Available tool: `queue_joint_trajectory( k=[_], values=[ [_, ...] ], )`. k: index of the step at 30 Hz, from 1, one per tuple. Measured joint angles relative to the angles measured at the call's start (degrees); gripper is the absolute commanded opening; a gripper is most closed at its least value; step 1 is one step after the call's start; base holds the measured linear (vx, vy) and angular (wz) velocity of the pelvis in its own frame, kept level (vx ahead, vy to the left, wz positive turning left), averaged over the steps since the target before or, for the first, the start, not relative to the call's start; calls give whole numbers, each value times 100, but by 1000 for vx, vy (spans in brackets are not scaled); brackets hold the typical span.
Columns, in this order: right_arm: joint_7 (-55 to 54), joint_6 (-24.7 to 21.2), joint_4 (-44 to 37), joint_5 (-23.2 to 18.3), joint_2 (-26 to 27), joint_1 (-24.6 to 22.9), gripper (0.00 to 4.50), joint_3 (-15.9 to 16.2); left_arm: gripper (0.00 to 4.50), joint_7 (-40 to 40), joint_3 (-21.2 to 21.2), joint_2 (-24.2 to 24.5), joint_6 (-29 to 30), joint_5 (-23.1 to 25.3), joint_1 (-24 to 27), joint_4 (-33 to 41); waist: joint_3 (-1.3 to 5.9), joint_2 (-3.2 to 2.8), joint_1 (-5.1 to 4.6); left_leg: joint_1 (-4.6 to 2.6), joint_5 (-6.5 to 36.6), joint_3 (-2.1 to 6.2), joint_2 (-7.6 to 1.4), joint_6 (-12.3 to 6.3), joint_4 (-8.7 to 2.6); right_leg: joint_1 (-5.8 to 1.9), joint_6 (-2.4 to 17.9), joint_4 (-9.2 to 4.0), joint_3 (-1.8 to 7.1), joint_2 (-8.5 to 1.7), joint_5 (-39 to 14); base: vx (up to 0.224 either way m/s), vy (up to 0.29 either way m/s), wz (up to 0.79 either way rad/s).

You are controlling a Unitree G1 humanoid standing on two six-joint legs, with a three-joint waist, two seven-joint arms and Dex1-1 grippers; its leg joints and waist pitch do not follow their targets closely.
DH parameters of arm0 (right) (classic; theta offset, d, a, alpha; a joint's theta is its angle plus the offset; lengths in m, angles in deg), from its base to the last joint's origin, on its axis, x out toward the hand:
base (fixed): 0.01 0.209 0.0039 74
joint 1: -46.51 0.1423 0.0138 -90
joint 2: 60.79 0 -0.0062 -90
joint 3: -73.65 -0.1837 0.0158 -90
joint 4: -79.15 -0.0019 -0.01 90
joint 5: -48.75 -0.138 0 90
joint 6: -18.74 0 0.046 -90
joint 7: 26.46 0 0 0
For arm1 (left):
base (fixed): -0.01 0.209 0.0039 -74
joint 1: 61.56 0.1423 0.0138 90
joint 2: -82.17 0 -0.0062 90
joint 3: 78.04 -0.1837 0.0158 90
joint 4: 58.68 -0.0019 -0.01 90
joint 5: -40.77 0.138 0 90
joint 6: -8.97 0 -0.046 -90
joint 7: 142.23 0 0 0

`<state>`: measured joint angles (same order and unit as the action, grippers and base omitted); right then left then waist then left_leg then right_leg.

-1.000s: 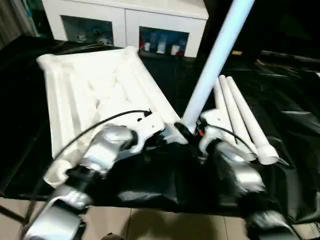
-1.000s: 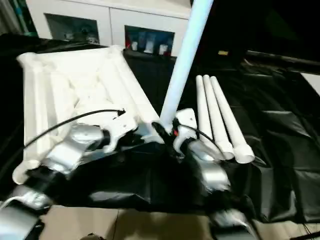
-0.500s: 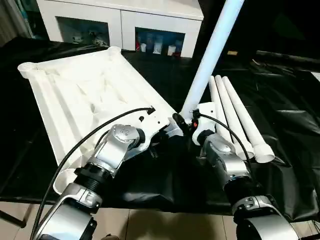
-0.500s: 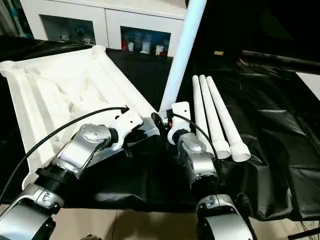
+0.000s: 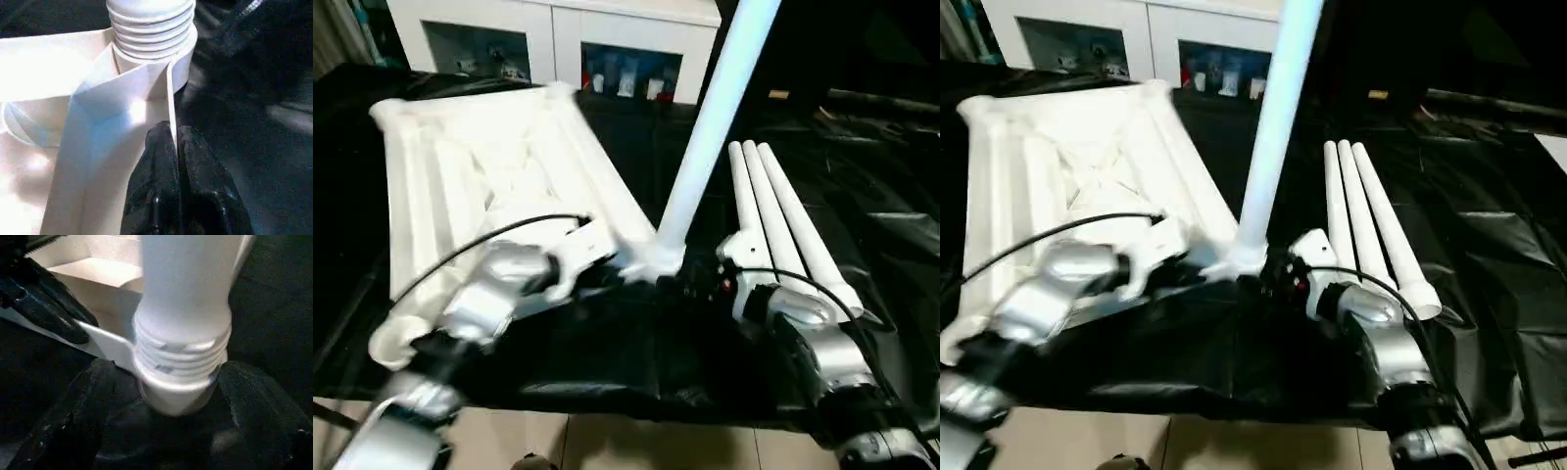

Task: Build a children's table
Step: Rotate leg to tighten

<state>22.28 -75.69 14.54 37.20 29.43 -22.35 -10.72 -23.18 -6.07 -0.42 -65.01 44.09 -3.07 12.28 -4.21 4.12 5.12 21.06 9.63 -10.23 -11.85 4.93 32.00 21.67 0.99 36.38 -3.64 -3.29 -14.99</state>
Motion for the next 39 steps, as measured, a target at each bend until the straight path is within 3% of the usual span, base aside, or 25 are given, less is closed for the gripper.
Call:
queue_joint_trajectory(
  k=[3, 16, 27, 39],
  values=[
    [229, 2, -158, -13, -76, -28, 365, 44, 0, -310, -66, 121, -111, -115, 63, 80, 0, 0, 40, 7, 4, -1, 1, -6, 9, 1, 0, -2, -1, -3, 0, 0, 0, 0],
    [550, 24, -354, -125, -60, -67, 365, 162, 0, -521, -65, 250, -114, -180, 158, 224, -3, 5, 33, 10, 7, -1, 0, -12, 20, 1, 0, 1, -1, -4, 0, 0, 0, 0],
    [556, 102, -152, -130, 24, 32, 274, 155, 0, -575, -54, 282, -105, -194, 183, 249, -4, 6, 24, 10, 7, -1, 0, -12, 25, 1, 0, 6, 0, -4, 0, 0, 0, 0],
    [235, 248, -32, -128, 308, -76, 270, 43, 0, -471, -34, 236, 10, -174, 189, 245, -2, 10, 3, -2, 7, -1, 0, -12, 35, -7, 1, 18, 1, -5, 0, 0, 0, 0]
  ],
)
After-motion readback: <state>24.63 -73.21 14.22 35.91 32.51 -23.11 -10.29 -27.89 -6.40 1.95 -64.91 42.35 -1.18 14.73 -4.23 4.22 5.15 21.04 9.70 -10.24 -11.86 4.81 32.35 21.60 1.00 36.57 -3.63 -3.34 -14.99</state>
